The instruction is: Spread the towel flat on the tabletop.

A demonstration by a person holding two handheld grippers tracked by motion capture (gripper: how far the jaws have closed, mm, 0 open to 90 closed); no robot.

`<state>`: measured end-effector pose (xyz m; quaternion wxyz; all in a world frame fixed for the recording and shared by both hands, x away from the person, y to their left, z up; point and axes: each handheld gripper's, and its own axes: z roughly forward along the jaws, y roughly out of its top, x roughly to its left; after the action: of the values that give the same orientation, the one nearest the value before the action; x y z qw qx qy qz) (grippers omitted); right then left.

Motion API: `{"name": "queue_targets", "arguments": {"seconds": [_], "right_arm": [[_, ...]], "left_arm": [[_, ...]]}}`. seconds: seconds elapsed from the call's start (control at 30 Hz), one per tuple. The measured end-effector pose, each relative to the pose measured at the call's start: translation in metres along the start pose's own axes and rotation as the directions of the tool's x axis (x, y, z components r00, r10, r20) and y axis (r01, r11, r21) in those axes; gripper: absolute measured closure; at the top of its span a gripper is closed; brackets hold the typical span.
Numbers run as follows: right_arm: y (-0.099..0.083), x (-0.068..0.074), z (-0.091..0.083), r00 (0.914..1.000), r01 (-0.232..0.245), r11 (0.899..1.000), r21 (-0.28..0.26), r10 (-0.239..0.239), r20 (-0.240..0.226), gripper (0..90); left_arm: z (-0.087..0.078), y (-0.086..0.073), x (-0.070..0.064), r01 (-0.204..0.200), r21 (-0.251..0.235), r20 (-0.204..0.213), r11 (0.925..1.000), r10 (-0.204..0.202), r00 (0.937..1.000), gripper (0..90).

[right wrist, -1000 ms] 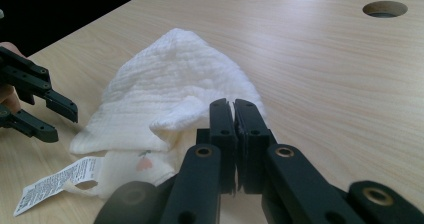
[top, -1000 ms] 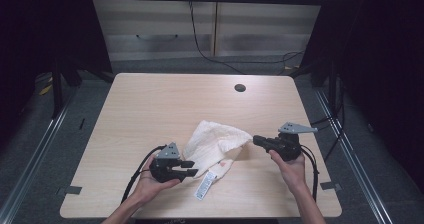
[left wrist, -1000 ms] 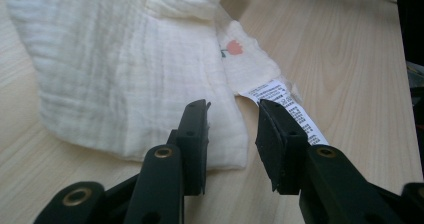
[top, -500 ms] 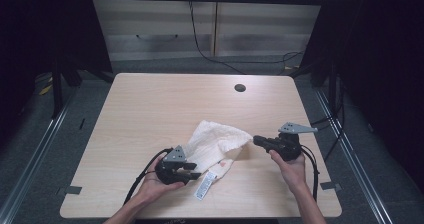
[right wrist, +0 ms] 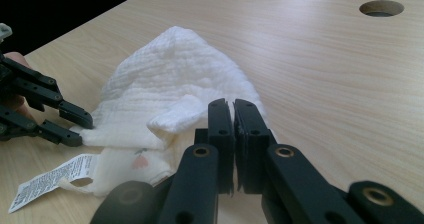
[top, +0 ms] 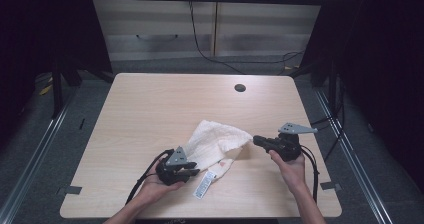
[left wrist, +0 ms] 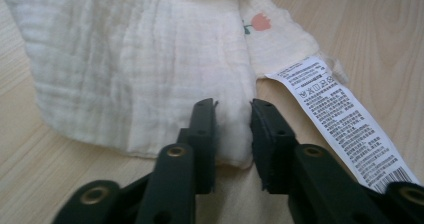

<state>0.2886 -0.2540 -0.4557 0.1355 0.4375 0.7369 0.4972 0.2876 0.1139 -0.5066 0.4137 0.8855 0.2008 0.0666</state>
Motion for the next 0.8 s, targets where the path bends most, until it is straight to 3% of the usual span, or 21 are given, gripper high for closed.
{"name": "queue_targets", "arguments": {"seconds": [0.07, 0.13, 0.27, 0.47, 0.53, 0.63, 0.73, 0.8], "right_arm": [[0.0, 0.0, 0.0, 1.0, 0.003, 1.0, 0.002, -0.003, 0.001, 87.0], [0.0, -0.001, 0.0, 1.0, 0.004, 1.0, 0.0, -0.004, 0.0, 87.1], [0.0, -0.002, -0.003, 1.0, -0.003, 1.0, -0.005, 0.003, 0.002, 87.1], [0.001, -0.002, -0.005, 1.0, -0.005, 1.0, -0.014, 0.005, 0.001, 87.2], [0.002, -0.002, -0.006, 1.0, -0.002, 1.0, -0.018, 0.002, 0.0, 87.3], [0.003, -0.001, -0.007, 1.0, -0.001, 1.0, -0.017, 0.001, -0.002, 87.5], [0.005, 0.0, -0.008, 1.0, 0.003, 1.0, -0.023, -0.003, -0.006, 87.6], [0.008, 0.001, -0.009, 0.9999, 0.011, 0.999, -0.031, -0.012, -0.007, 87.6]], "left_arm": [[-0.001, -0.001, 0.006, 0.048, 0.0, 0.02, 0.9988, -0.048, 0.9986, 83.4], [-0.003, -0.002, 0.01, 0.075, -0.001, 0.037, 0.9972, -0.075, 0.9965, 84.7], [-0.008, -0.001, 0.013, 0.09, -0.012, 0.041, 0.9959, -0.09, 0.9951, 85.4], [-0.025, 0.002, 0.021, 0.113, -0.09, 0.052, 0.9895, -0.109, 0.9927, 85.4], [-0.03, 0.002, 0.026, 0.128, -0.114, 0.052, 0.9852, -0.123, 0.9911, 85.4], [-0.043, 0.001, 0.036, 0.172, -0.162, 0.054, 0.9717, -0.165, 0.9848, 85.5], [-0.055, 0.004, 0.041, 0.166, -0.193, 0.04, 0.967, -0.162, 0.986, 85.5], [-0.064, 0.007, 0.042, 0.178, -0.229, 0.04, 0.9571, -0.174, 0.984, 85.4]]}}
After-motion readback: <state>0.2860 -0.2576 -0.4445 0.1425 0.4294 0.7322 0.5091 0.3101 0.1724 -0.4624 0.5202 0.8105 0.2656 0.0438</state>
